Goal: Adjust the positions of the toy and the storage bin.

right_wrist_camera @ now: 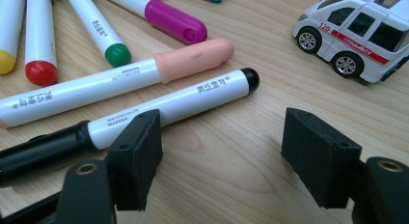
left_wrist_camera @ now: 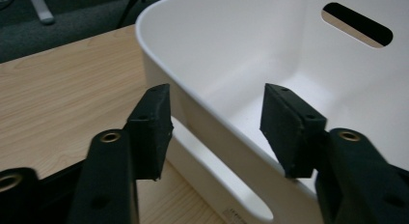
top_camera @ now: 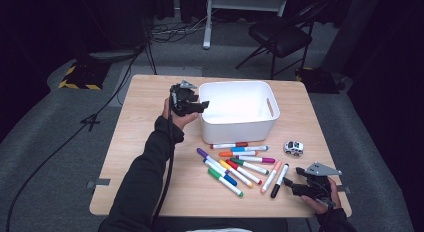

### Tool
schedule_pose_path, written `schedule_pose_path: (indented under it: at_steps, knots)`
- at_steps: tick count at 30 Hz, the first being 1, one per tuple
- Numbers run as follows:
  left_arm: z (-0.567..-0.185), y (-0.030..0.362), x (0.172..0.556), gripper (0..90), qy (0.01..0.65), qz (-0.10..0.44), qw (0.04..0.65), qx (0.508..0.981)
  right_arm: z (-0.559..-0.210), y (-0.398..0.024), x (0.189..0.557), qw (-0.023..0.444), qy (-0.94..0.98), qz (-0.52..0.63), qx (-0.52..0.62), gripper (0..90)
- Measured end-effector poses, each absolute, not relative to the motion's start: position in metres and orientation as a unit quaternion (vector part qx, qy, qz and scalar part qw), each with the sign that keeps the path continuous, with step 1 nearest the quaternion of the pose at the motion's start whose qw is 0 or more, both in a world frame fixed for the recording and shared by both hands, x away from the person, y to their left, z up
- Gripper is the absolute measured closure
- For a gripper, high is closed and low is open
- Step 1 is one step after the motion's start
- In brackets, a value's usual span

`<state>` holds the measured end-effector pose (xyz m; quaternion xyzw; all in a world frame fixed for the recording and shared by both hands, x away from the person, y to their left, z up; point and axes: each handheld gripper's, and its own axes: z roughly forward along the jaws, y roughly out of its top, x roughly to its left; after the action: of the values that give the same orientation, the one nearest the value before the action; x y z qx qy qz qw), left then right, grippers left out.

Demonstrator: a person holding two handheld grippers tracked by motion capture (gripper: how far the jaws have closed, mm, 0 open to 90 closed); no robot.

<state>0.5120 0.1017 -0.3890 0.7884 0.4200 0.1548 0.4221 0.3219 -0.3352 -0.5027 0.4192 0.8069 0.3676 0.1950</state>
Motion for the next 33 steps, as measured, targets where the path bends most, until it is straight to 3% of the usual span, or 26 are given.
schedule_pose_path:
  at_steps: [10, 11, 13, 20, 23, 29, 32, 33]
  knots:
    - [-0.393, 0.082, 0.531, 57.4, 0.419, 0.157, 0.415, 0.792, -0.503, -0.335, 0.322, 0.195, 0.807, 0.367, 0.419, 31.0]
    - [-0.395, 0.079, 0.533, 53.8, 0.42, 0.159, 0.414, 0.792, -0.503, -0.336, 0.322, 0.195, 0.808, 0.368, 0.417, 31.0]
    - [-0.397, 0.081, 0.534, 37.4, 0.426, 0.149, 0.428, 0.783, -0.503, -0.336, 0.322, 0.195, 0.808, 0.368, 0.418, 31.0]
    - [-0.386, 0.101, 0.524, 27.7, 0.431, 0.16, 0.454, 0.764, -0.503, -0.335, 0.322, 0.194, 0.807, 0.369, 0.419, 31.0]
    - [-0.379, 0.113, 0.496, 25.0, 0.413, 0.188, 0.452, 0.768, -0.503, -0.335, 0.321, 0.195, 0.807, 0.368, 0.419, 31.0]
    - [-0.394, 0.138, 0.436, 19.7, 0.37, 0.167, 0.457, 0.791, -0.503, -0.335, 0.322, 0.196, 0.807, 0.367, 0.42, 30.8]
    - [-0.415, 0.145, 0.381, 19.5, 0.339, 0.137, 0.471, 0.803, -0.503, -0.335, 0.321, 0.195, 0.807, 0.367, 0.42, 30.9]
    - [-0.434, 0.138, 0.349, 18.2, 0.295, 0.113, 0.459, 0.83, -0.503, -0.335, 0.322, 0.196, 0.807, 0.367, 0.42, 30.8]
